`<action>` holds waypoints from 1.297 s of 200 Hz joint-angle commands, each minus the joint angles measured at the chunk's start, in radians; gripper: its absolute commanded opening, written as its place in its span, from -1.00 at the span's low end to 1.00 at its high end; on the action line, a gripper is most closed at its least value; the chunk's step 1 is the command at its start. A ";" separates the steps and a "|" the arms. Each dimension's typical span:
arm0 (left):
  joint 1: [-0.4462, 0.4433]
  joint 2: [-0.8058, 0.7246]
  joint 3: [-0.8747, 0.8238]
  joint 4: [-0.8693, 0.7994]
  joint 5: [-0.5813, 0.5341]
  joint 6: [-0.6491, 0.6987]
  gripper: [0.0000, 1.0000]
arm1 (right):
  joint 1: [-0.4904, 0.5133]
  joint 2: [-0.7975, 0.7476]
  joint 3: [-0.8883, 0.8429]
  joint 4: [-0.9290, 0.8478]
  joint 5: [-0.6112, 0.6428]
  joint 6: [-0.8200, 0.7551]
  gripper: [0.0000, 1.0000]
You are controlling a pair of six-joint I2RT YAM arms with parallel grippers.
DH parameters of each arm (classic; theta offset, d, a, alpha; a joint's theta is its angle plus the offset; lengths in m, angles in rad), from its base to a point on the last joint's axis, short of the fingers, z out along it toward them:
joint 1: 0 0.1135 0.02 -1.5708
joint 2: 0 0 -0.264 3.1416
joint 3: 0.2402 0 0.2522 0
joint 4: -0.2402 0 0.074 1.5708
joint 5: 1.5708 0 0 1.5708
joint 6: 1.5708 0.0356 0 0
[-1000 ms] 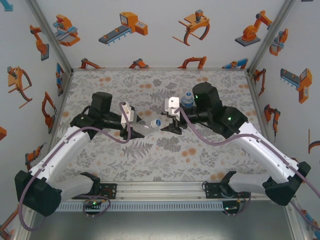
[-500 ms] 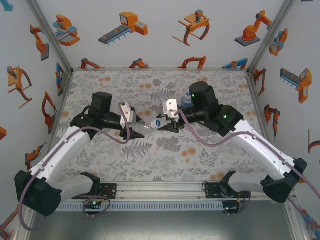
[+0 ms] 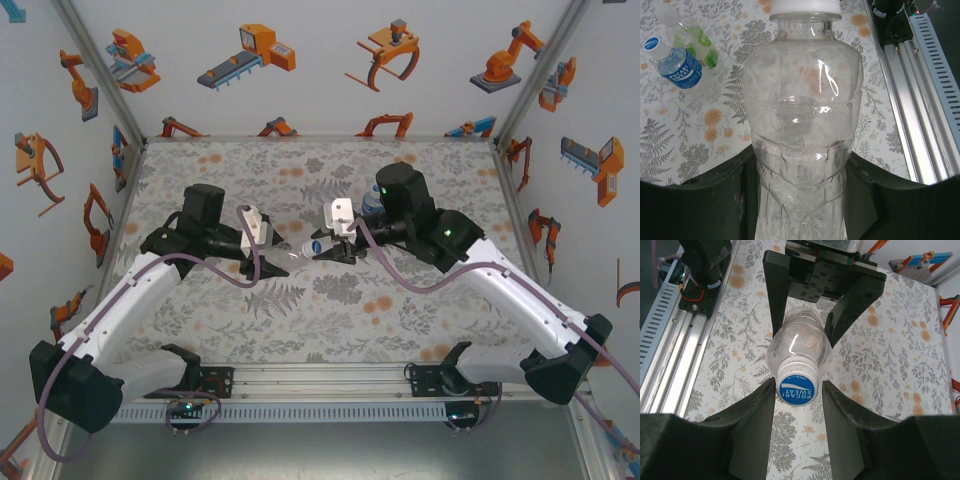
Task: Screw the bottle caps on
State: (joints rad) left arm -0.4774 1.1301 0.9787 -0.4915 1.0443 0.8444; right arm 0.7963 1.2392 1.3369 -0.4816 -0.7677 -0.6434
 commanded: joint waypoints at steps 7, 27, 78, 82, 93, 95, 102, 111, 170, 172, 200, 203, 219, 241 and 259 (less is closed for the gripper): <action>-0.003 0.003 0.031 -0.019 0.027 0.020 -1.00 | 0.010 0.004 0.024 0.035 -0.018 0.020 -0.20; -0.002 0.005 0.031 -0.019 0.023 0.016 -1.00 | 0.011 0.003 0.022 0.043 -0.003 0.042 -0.29; -0.003 0.005 0.036 -0.021 -0.012 0.007 -1.00 | 0.018 -0.018 -0.047 0.151 0.120 0.378 -0.92; -0.003 0.006 0.036 -0.021 -0.017 0.006 -1.00 | 0.019 -0.022 -0.059 0.173 0.146 0.442 -1.00; -0.003 0.006 0.038 -0.021 -0.031 0.002 -1.00 | 0.024 -0.031 -0.097 0.230 0.234 0.641 -1.00; -0.003 0.008 0.038 -0.021 -0.032 0.001 -1.00 | 0.025 -0.033 -0.101 0.237 0.251 0.678 -1.00; -0.002 0.008 0.039 -0.021 -0.040 0.000 -1.00 | 0.030 -0.034 -0.115 0.248 0.318 0.815 -1.00; -0.003 0.010 0.041 -0.021 -0.049 -0.002 -1.00 | 0.031 -0.030 -0.116 0.234 0.387 0.982 -1.00; -0.003 0.018 0.043 -0.012 -0.070 -0.015 -1.00 | 0.031 0.015 -0.066 0.030 0.580 1.768 -1.00; -0.003 0.018 0.043 -0.011 -0.070 -0.015 -1.00 | 0.031 0.015 -0.068 0.037 0.575 1.775 -1.00; -0.003 0.018 0.042 -0.010 -0.069 -0.015 -1.00 | 0.032 0.031 -0.064 0.064 0.551 1.770 -1.00; -0.003 0.018 0.043 -0.011 -0.069 -0.015 -1.00 | 0.032 0.030 -0.062 0.065 0.549 1.759 -1.00; -0.003 0.018 0.043 -0.011 -0.068 -0.015 -1.00 | 0.031 0.022 -0.048 0.066 0.548 1.679 -0.80; -0.002 0.022 0.043 -0.011 -0.067 -0.016 -1.00 | 0.030 -0.003 -0.020 0.074 0.545 1.497 -0.29; -0.003 0.021 0.043 -0.011 -0.066 -0.016 -1.00 | 0.030 -0.033 -0.003 0.083 0.547 1.323 -0.02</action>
State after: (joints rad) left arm -0.4709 1.1538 0.9874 -0.5068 0.9169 0.8211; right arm 0.8272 1.2491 1.2789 -0.4301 -0.2474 0.9028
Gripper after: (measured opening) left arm 0.531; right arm 0.438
